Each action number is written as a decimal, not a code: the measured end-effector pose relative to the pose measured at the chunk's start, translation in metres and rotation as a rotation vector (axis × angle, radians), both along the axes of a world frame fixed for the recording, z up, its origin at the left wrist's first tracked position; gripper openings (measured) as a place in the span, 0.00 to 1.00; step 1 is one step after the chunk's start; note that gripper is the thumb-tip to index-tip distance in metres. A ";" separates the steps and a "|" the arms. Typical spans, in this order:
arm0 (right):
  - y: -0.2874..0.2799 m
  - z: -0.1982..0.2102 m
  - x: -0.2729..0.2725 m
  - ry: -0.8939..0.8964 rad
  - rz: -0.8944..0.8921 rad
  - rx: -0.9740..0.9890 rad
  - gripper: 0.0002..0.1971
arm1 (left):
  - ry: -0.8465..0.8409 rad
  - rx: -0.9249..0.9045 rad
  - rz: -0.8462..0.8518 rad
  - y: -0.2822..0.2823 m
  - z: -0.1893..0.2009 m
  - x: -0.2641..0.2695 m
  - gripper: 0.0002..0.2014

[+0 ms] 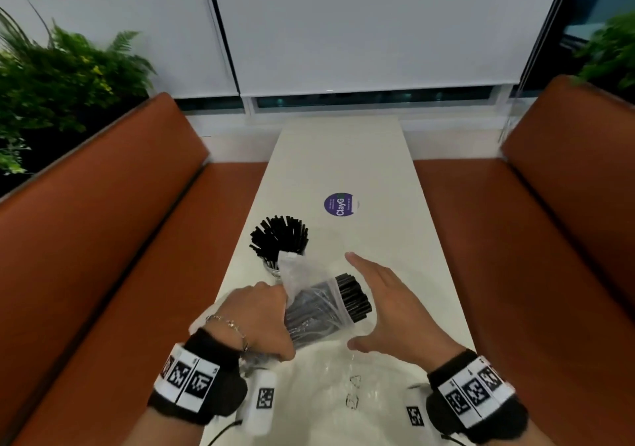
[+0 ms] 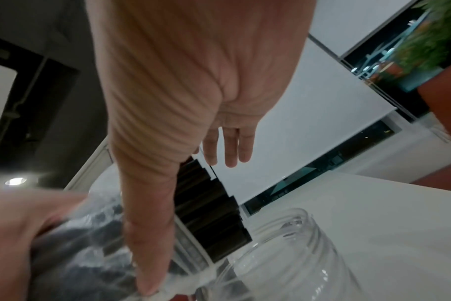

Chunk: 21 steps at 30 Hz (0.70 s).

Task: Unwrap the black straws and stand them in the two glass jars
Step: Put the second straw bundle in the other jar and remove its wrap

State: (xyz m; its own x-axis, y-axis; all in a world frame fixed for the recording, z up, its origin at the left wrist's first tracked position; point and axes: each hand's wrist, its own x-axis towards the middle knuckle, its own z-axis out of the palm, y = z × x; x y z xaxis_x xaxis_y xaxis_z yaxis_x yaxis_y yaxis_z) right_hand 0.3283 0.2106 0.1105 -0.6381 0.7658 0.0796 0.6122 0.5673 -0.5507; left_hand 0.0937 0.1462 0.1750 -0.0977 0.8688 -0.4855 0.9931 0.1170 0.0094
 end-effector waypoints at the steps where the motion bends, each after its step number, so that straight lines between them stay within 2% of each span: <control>1: 0.001 -0.002 -0.003 -0.019 0.022 0.021 0.69 | 0.022 -0.013 -0.028 0.004 0.006 0.004 0.28; 4: 0.004 -0.015 -0.010 -0.063 0.028 0.030 0.63 | 0.083 -0.032 -0.096 0.013 0.018 0.012 0.29; 11: 0.005 -0.042 -0.012 0.018 -0.075 -0.081 0.50 | 0.140 -0.015 -0.235 0.032 0.030 0.030 0.37; 13: 0.005 -0.046 -0.012 0.066 -0.106 -0.116 0.45 | 0.147 -0.001 -0.266 0.038 0.034 0.035 0.36; 16: 0.008 -0.052 -0.014 0.128 -0.125 -0.189 0.32 | 0.162 0.010 -0.300 0.049 0.043 0.045 0.30; 18: 0.009 -0.062 -0.014 0.188 -0.154 -0.228 0.34 | 0.173 0.020 -0.320 0.054 0.047 0.053 0.26; 21: 0.010 -0.079 -0.012 0.280 -0.207 -0.263 0.49 | 0.179 0.027 -0.345 0.061 0.050 0.063 0.22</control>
